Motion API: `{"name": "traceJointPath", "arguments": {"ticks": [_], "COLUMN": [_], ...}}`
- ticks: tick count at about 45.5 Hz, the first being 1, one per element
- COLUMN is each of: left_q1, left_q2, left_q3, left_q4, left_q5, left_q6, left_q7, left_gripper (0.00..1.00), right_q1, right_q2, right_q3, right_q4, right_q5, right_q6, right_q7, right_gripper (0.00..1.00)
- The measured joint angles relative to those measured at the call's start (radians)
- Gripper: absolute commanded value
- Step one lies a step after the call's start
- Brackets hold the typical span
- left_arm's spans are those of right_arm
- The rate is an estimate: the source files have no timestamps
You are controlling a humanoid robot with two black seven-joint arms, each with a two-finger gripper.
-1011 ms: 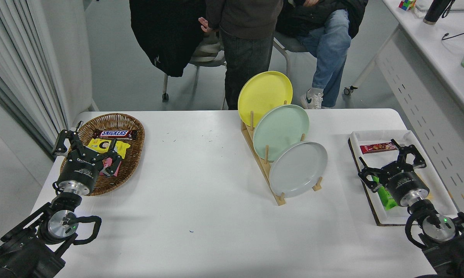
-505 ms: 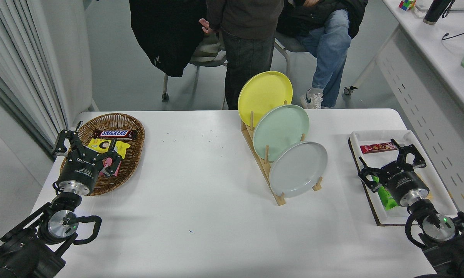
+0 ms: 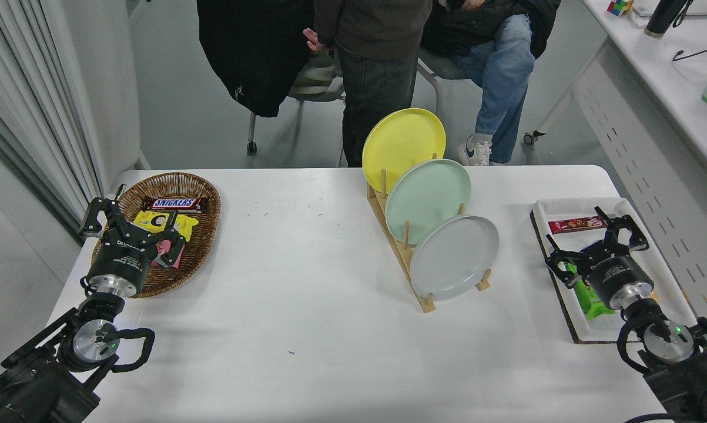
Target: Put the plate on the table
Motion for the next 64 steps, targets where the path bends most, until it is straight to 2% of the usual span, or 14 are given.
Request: {"name": "traceJointPath", "arguments": {"ticks": [52,64], "left_q1": [0.0,0.0], "left_q2": [0.0,0.0], "left_q3": [0.0,0.0], "left_q4": [0.0,0.0], "left_q5": [0.0,0.0], "left_q6": [0.0,0.0], "left_q7": [0.0,0.001], "left_gripper": [0.98,0.98], "right_q1": [0.021,0.028], "right_q2": [-0.02,-0.051], "right_q3": [-0.004,-0.076], "right_q4": [-0.001,0.003], "right_q5": [-0.008,-0.016], "right_q6": [-0.001,-0.003], "right_q7": [0.0,0.0], "right_gripper": [1.0,1.0]}}
